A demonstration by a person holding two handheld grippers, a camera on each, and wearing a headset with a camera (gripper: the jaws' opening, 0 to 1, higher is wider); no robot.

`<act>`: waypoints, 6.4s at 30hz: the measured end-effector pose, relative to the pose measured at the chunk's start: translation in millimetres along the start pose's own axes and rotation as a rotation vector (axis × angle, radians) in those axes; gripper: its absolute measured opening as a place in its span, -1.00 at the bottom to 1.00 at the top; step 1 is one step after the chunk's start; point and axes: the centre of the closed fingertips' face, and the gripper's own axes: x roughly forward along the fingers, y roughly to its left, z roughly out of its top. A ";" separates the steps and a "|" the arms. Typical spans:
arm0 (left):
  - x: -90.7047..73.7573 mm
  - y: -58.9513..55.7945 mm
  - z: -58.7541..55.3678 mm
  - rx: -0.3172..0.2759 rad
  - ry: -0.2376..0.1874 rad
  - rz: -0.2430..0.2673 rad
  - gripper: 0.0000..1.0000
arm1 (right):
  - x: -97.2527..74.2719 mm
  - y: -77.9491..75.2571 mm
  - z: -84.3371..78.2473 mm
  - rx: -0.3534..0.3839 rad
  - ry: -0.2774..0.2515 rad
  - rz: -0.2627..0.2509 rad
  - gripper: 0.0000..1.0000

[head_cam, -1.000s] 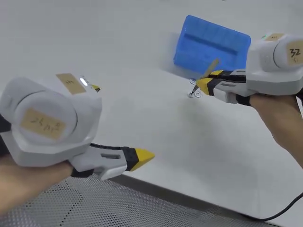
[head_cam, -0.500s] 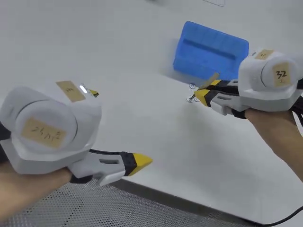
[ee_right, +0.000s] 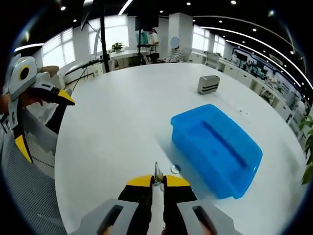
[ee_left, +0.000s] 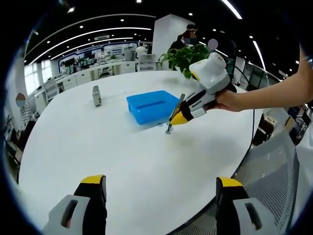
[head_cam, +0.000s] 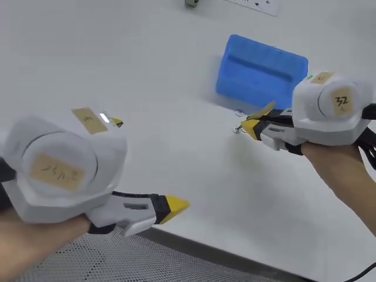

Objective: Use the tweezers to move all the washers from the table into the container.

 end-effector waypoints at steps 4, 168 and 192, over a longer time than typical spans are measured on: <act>-4.7 2.2 5.2 0.010 -0.010 0.013 0.91 | -1.8 -0.8 3.9 0.017 -0.005 0.003 -0.95; -31.3 9.6 6.1 -0.021 -0.050 0.090 0.97 | -24.3 -13.8 15.3 0.129 0.009 -0.051 -0.91; -27.5 8.6 2.1 -0.028 -0.031 0.085 0.97 | -8.8 -14.2 -4.2 0.153 0.058 -0.040 -0.90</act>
